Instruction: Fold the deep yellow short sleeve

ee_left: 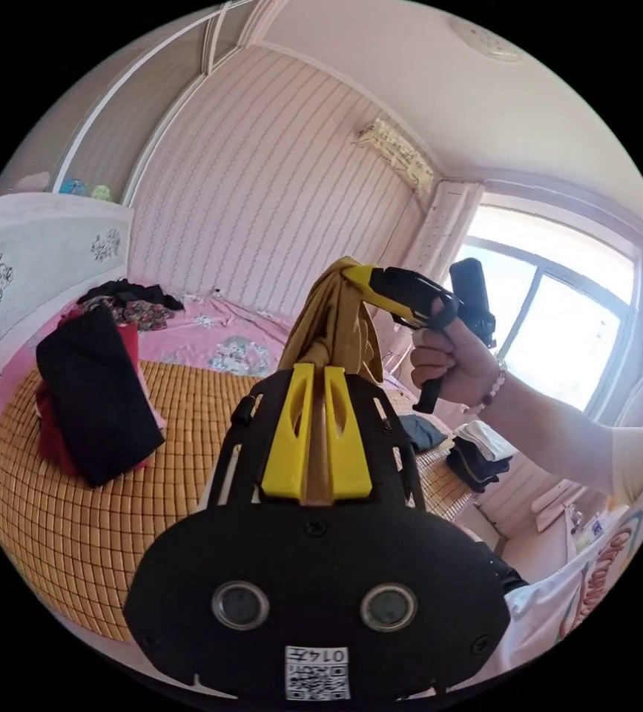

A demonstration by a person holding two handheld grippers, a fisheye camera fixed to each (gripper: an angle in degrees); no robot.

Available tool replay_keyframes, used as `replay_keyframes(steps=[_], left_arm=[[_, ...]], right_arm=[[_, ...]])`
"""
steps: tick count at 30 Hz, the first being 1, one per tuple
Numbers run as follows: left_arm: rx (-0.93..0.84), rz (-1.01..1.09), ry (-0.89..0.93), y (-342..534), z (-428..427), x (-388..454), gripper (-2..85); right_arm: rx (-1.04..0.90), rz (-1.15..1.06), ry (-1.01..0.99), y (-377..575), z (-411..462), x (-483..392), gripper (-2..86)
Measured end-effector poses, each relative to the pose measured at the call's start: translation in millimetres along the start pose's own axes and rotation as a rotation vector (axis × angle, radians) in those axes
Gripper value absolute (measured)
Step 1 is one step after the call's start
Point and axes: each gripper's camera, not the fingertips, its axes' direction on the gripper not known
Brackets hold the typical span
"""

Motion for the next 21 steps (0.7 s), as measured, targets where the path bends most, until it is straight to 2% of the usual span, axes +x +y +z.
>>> replay_keyframes(steps=[3,8,12,14,16,21], left_arm=[[0.009,-0.001,0.101,-2,21,45,0.6],[-0.212,-0.010,0.114,70,59,78,0.9],[-0.426,-0.166,0.058,145,81,67,0.4],[-0.589,-0.239,0.025,185,95,64,0.3],[-0.651,-0.237,0.002,203,98,67,0.2],[-0.661,-0.254,-0.043,213,92,75,0.4]], right_arm=[[-0.055,-0.040,0.083,6,-41,-27,0.9],[-0.237,0.014,0.386,93,-73,-31,1.5],[-0.375,0.327,0.449,241,-82,12,2.5],[-0.428,0.494,0.479,304,-84,25,3.8],[-0.402,0.642,0.447,361,-90,30,7.1],[-0.301,0.777,0.531,399,-103,43,11.8]])
